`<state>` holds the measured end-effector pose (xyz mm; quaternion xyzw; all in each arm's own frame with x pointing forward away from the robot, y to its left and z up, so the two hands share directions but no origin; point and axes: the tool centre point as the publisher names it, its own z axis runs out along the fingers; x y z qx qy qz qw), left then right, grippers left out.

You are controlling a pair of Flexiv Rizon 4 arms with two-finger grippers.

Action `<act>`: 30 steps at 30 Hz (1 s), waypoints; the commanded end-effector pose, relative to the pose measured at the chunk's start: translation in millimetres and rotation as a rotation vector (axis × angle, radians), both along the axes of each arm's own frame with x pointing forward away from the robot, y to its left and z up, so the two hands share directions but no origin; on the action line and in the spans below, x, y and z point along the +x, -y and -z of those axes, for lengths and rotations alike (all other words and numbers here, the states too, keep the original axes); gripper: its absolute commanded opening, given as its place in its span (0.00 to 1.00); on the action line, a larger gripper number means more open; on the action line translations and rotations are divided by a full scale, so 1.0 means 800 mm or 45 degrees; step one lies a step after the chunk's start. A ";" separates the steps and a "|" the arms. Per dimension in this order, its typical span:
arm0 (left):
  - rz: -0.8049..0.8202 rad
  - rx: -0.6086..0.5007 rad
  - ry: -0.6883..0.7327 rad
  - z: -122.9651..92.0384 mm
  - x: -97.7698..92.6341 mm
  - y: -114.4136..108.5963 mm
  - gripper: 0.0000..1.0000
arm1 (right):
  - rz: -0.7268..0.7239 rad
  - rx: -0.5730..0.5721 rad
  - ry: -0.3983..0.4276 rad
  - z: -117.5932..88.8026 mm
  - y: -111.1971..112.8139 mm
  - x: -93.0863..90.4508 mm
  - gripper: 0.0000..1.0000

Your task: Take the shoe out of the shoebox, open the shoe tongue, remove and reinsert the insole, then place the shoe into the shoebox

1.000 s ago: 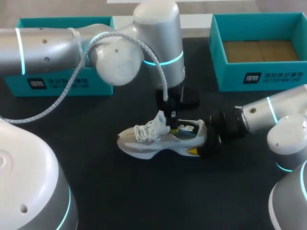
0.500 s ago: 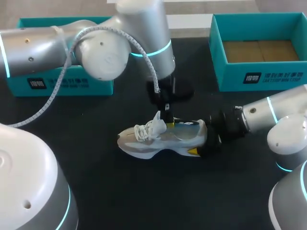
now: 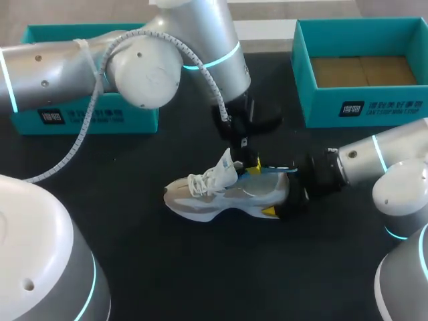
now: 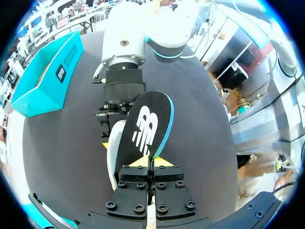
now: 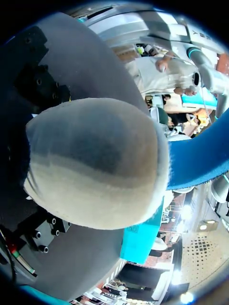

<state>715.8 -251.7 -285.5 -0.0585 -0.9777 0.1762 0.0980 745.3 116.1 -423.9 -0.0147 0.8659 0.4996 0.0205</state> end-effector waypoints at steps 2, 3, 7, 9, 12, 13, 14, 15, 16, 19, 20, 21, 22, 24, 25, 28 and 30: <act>-0.001 -0.016 -0.002 0.018 0.002 0.021 0.00 | 0.001 -0.003 0.001 0.004 -0.003 -0.002 0.00; -0.008 -0.040 0.007 0.020 0.002 0.023 0.00 | 0.001 -0.003 0.001 0.004 -0.003 -0.002 0.00; -0.022 -0.079 0.036 0.025 0.000 0.024 0.07 | 0.001 -0.003 0.001 0.004 -0.003 -0.002 0.00; -0.035 -0.110 0.057 0.023 -0.001 0.020 0.27 | 0.001 -0.003 0.001 0.004 -0.003 -0.002 0.00; -0.049 -0.140 0.084 0.019 -0.002 0.015 0.42 | 0.001 -0.003 0.001 0.004 -0.003 -0.002 0.00; -0.049 -0.141 0.084 0.019 -0.001 0.014 0.44 | 0.001 -0.003 0.001 0.004 -0.003 -0.002 0.00; -0.054 -0.148 0.093 0.018 -0.001 0.013 0.46 | 0.001 -0.003 0.001 0.004 -0.003 -0.002 0.00; -0.059 -0.149 0.102 0.018 -0.001 0.012 0.47 | 0.001 -0.003 0.001 0.004 -0.003 -0.002 0.00; -0.062 -0.149 0.109 0.017 -0.001 0.012 0.47 | 0.001 -0.003 0.001 0.004 -0.003 -0.002 0.00; -0.077 -0.169 0.131 0.017 0.000 0.010 0.47 | 0.001 -0.003 0.001 0.004 -0.003 -0.002 0.00; -0.078 -0.170 0.131 0.018 0.000 0.010 0.46 | 0.001 -0.003 0.001 0.004 -0.003 -0.002 0.00; -0.079 -0.169 0.134 0.019 0.000 0.010 0.46 | 0.001 -0.003 0.001 0.004 -0.003 -0.002 0.00; -0.089 -0.172 0.151 0.020 0.000 0.010 0.45 | 0.001 -0.003 0.001 0.004 -0.003 -0.002 0.00; -0.095 -0.174 0.160 0.022 0.000 0.009 0.45 | 0.001 -0.003 0.001 0.004 -0.003 -0.002 0.00; -0.114 -0.180 0.177 0.023 0.000 0.009 0.45 | 0.001 -0.003 0.001 0.004 -0.003 -0.002 0.00; -0.141 -0.183 0.193 0.027 0.002 0.009 0.46 | 0.001 -0.003 0.001 0.004 -0.003 -0.002 0.00; -0.150 -0.191 0.205 0.031 0.003 0.010 0.47 | 0.001 -0.003 0.001 0.004 -0.003 -0.002 0.00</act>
